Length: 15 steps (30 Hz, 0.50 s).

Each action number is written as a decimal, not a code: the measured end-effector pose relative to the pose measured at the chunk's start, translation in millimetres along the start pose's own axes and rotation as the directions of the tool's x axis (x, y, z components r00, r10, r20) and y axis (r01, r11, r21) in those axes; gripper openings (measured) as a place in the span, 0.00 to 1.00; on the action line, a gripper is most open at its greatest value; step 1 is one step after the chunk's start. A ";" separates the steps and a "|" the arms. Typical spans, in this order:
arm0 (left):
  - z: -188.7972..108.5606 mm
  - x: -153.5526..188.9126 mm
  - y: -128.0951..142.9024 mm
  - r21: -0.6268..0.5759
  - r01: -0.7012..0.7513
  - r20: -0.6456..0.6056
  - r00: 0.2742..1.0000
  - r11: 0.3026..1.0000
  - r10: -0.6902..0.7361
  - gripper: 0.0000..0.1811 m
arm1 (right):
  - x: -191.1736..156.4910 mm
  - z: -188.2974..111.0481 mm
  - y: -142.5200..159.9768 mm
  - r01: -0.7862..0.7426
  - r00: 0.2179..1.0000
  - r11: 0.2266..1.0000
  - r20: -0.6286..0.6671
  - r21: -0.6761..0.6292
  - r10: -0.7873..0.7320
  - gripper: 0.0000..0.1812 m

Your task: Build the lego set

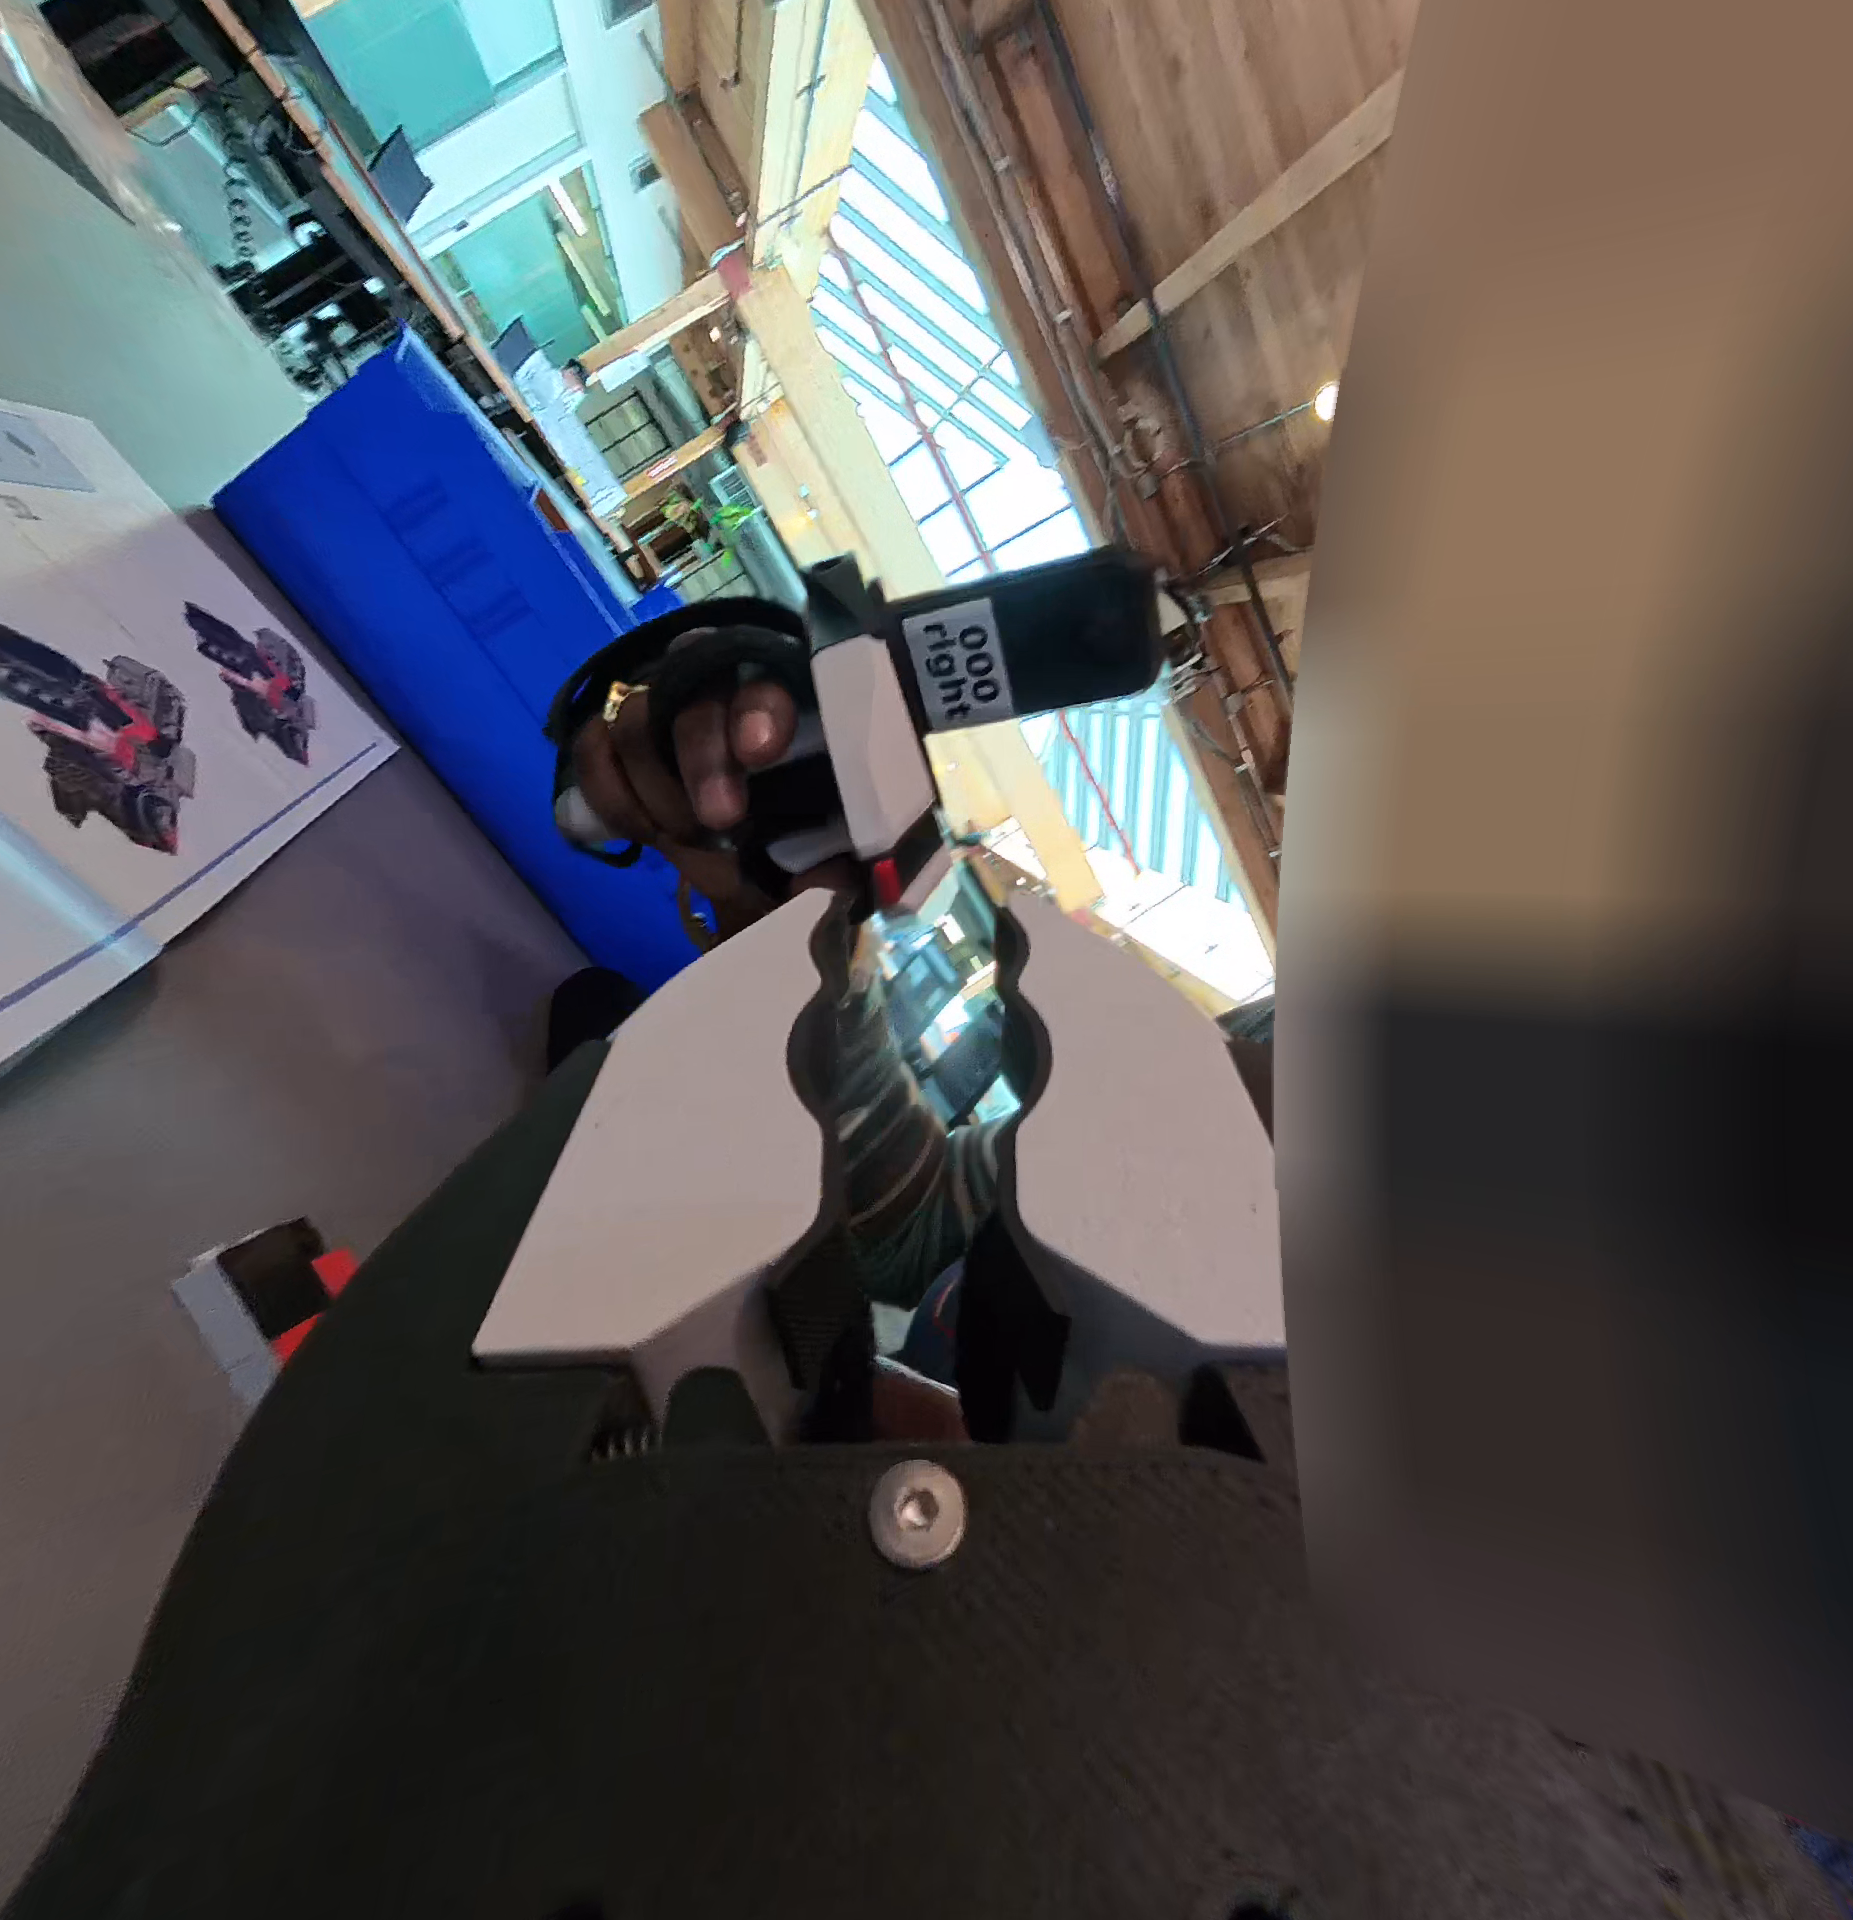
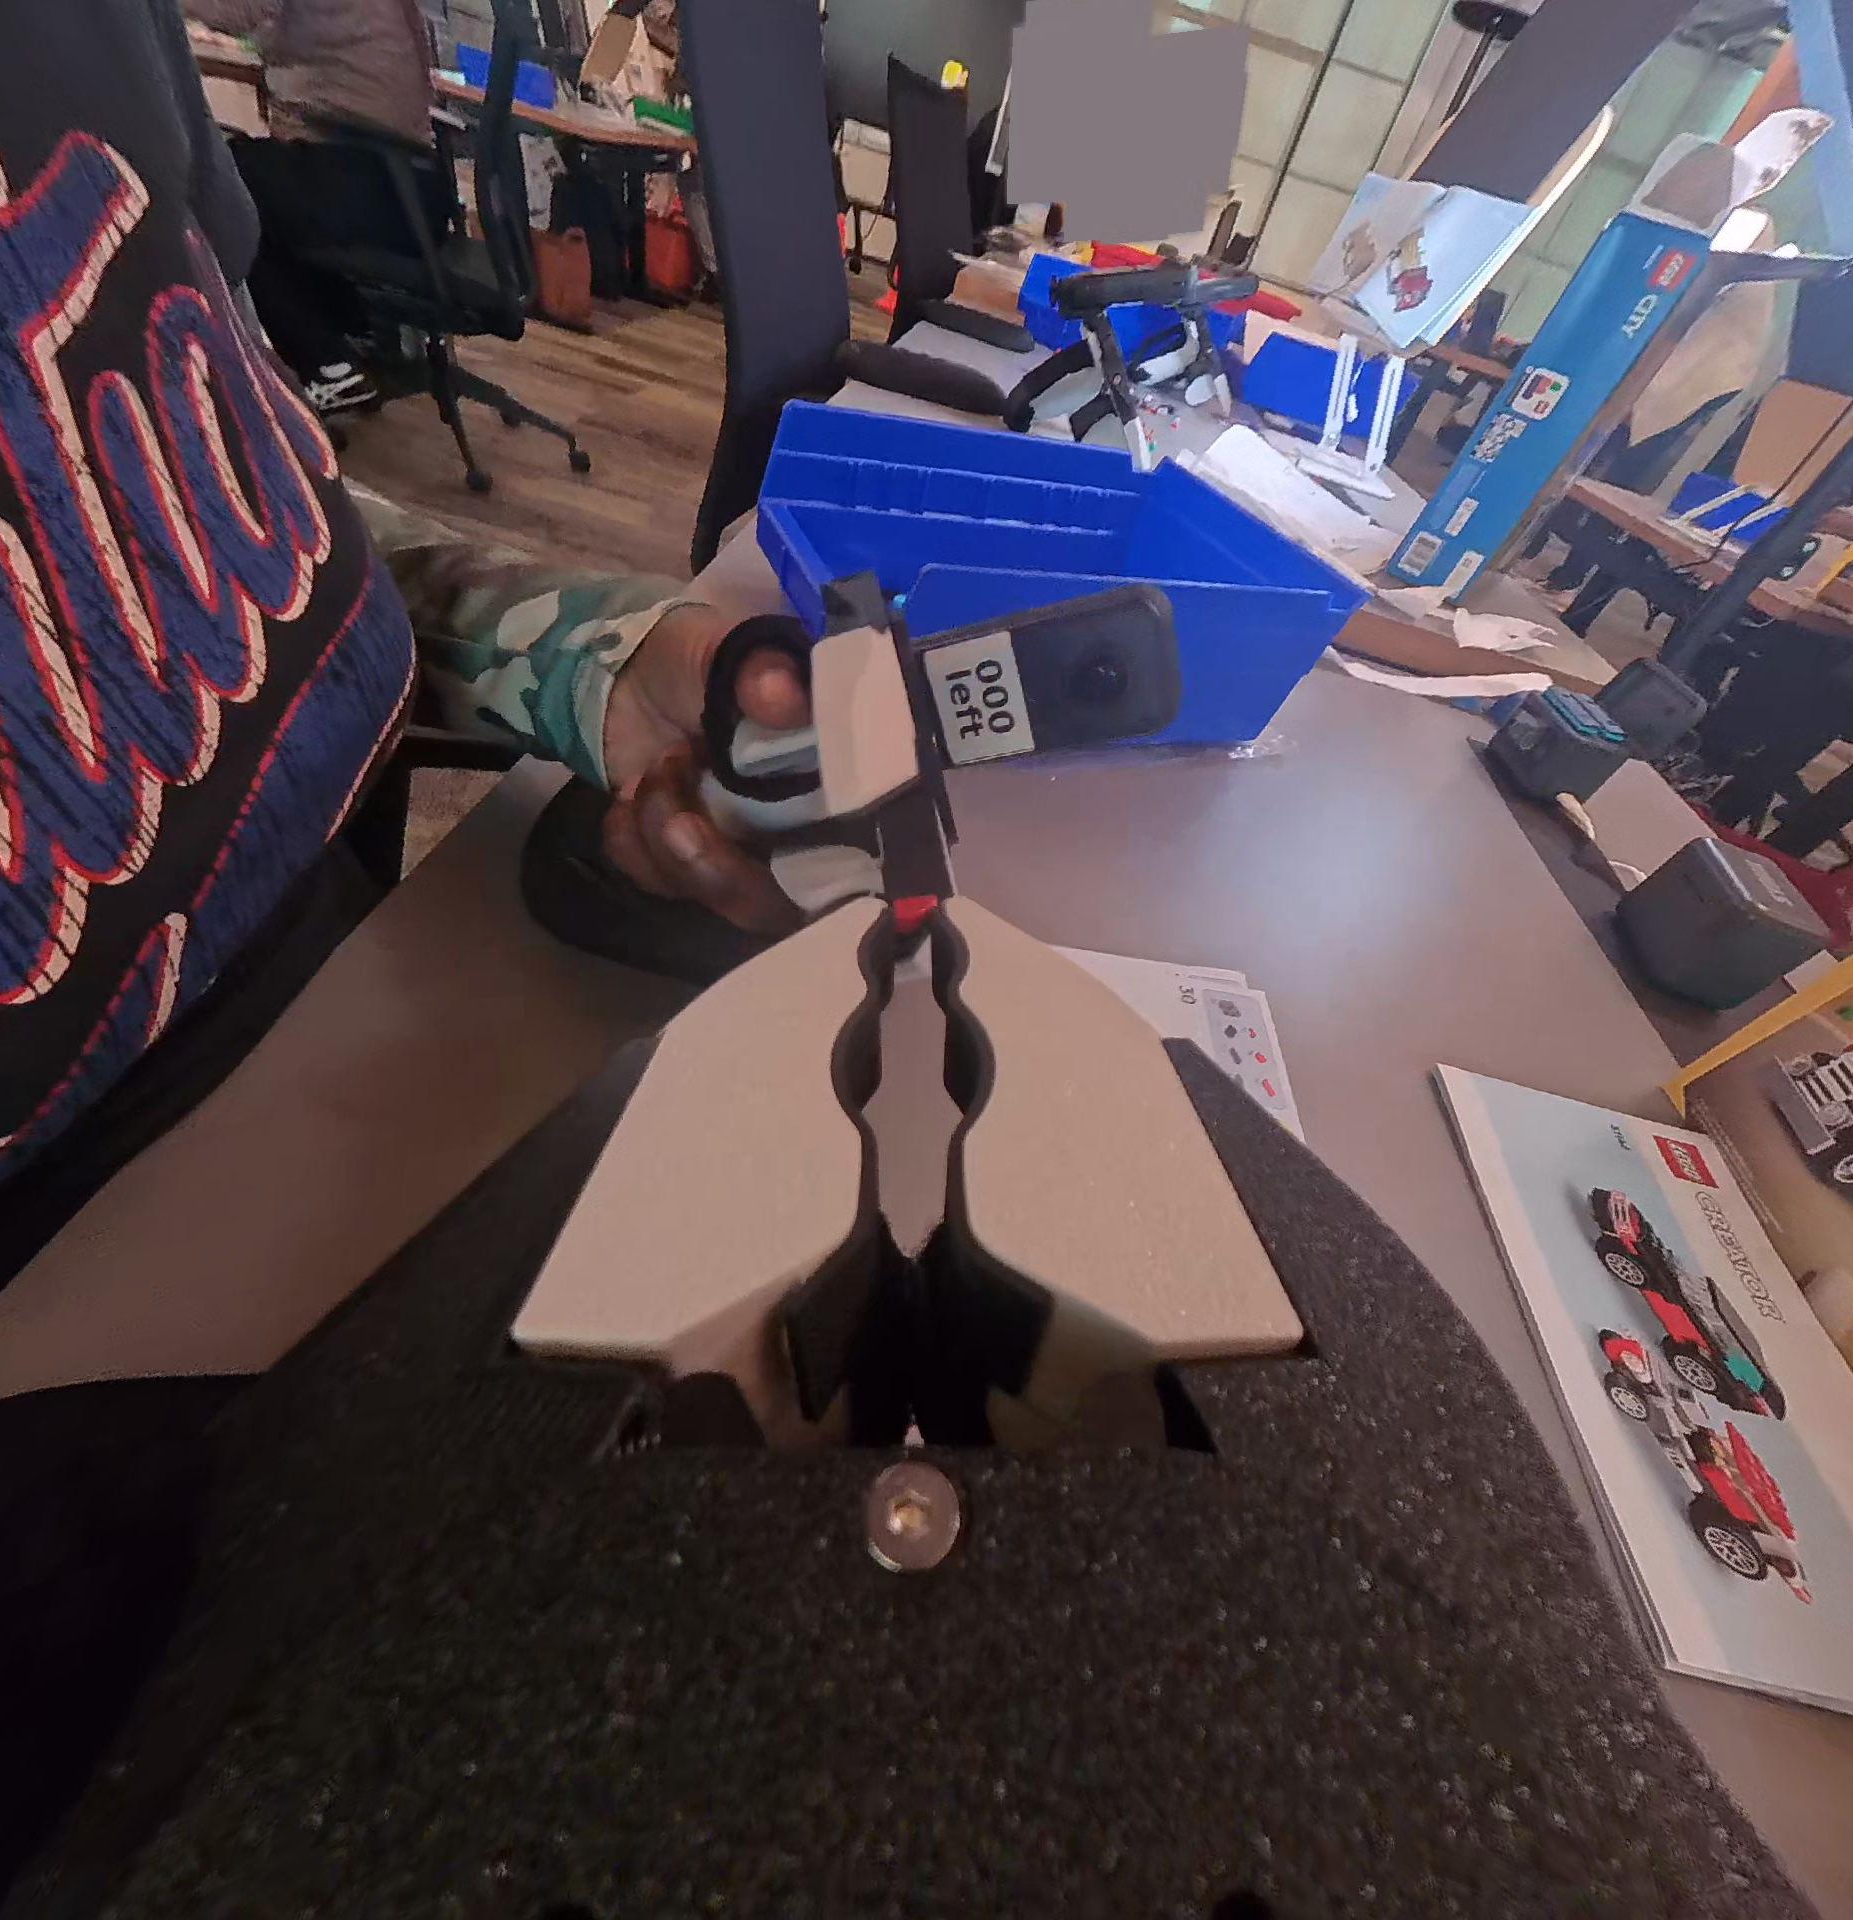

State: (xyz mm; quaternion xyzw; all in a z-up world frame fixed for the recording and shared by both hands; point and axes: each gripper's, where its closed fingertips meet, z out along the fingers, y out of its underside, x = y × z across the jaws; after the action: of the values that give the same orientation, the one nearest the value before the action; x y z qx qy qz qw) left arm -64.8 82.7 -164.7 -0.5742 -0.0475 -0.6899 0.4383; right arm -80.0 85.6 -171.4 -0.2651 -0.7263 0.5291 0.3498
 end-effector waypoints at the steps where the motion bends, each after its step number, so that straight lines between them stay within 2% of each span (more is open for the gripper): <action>1: -0.5 -2.9 2.0 -0.019 -0.012 0.025 1.000 1.000 0.013 0.15 | 1.2 -1.5 -1.4 -0.004 1.000 1.000 -0.008 0.014 0.004 0.03; 5: -4.7 -10.3 9.7 -0.089 -0.065 0.099 0.992 0.994 0.073 0.17 | 2.2 -5.8 2.4 -0.026 1.000 1.000 -0.013 0.014 0.026 0.03; 6: -8.8 -19.7 14.5 -0.141 -0.106 0.174 0.976 0.984 0.130 0.18 | 2.1 -6.7 6.9 -0.036 0.999 0.999 -0.010 -0.002 0.036 0.03; 7: -16.8 -36.4 21.3 -0.231 -0.161 0.296 0.928 0.960 0.227 0.19 | 1.1 -7.1 13.5 -0.051 0.999 0.998 0.001 -0.027 0.051 0.03; 8: -27.8 -52.5 27.7 -0.341 -0.203 0.411 0.846 0.918 0.339 0.21 | -1.1 -6.9 22.5 -0.070 0.997 0.995 0.020 -0.065 0.071 0.03; 10: -44.8 -69.7 37.5 -0.534 -0.228 0.519 0.671 0.814 0.529 0.24 | -5.8 -5.2 41.1 -0.089 0.993 0.986 0.058 -0.140 0.098 0.03; 12: -56.1 -82.4 42.3 -0.676 -0.213 0.545 0.501 0.706 0.673 0.25 | -11.3 -1.1 56.1 -0.101 0.987 0.975 0.104 -0.196 0.123 0.03; 13: -58.3 -88.5 44.4 -0.724 -0.198 0.537 0.440 0.661 0.720 0.25 | -13.9 1.0 63.1 -0.105 0.983 0.968 0.125 -0.226 0.136 0.03; 15: -56.6 -100.0 52.7 -0.781 -0.157 0.511 0.397 0.605 0.763 0.24 | -18.1 3.9 75.5 -0.103 0.975 0.954 0.163 -0.281 0.153 0.03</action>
State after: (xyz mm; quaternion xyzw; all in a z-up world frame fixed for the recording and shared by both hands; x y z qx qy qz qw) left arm -76.8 73.4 -290.2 -0.9171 0.1602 -0.1501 0.3327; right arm -70.8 92.3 -248.3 -0.3075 -0.8020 0.4684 0.2070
